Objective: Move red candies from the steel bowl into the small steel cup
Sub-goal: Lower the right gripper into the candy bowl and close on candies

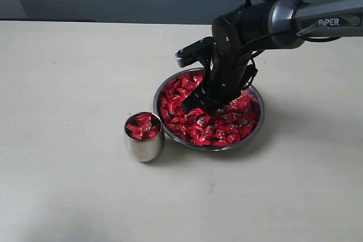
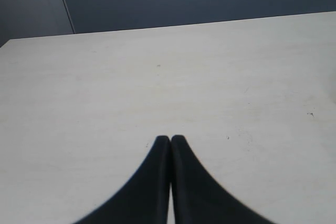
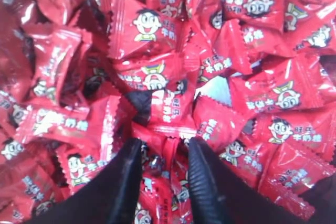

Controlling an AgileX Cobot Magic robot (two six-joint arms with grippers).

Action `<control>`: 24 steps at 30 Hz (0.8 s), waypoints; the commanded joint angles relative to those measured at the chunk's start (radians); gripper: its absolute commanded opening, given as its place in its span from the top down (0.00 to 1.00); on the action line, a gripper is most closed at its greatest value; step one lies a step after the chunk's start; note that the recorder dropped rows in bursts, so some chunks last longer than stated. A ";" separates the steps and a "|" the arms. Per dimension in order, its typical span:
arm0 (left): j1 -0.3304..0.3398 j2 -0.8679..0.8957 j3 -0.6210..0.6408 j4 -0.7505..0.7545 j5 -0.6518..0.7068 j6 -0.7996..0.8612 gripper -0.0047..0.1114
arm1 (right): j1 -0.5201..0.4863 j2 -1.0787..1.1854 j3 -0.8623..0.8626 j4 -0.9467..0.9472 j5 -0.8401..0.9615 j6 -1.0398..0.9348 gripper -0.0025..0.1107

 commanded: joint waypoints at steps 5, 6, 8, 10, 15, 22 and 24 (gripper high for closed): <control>-0.005 -0.005 0.002 0.002 -0.010 -0.002 0.96 | -0.006 -0.002 -0.001 -0.040 -0.007 -0.006 0.70; -0.005 -0.005 0.002 0.002 -0.010 -0.002 0.96 | -0.006 -0.002 -0.001 -0.042 -0.007 -0.006 0.70; -0.005 -0.005 0.002 0.002 -0.010 -0.002 0.96 | -0.006 -0.006 -0.001 -0.042 -0.007 -0.006 0.70; -0.005 -0.005 0.002 0.002 -0.010 -0.002 0.96 | -0.006 -0.006 -0.001 -0.042 -0.013 -0.006 0.70; -0.005 -0.005 0.002 0.002 -0.010 -0.002 0.96 | -0.006 -0.008 -0.001 -0.009 -0.017 -0.006 0.70; -0.005 -0.005 0.002 0.002 -0.010 -0.002 0.96 | -0.006 -0.010 -0.001 0.054 -0.043 -0.008 0.70; -0.005 -0.005 0.002 0.002 -0.010 -0.002 0.96 | -0.006 -0.010 -0.001 0.050 -0.053 -0.008 0.70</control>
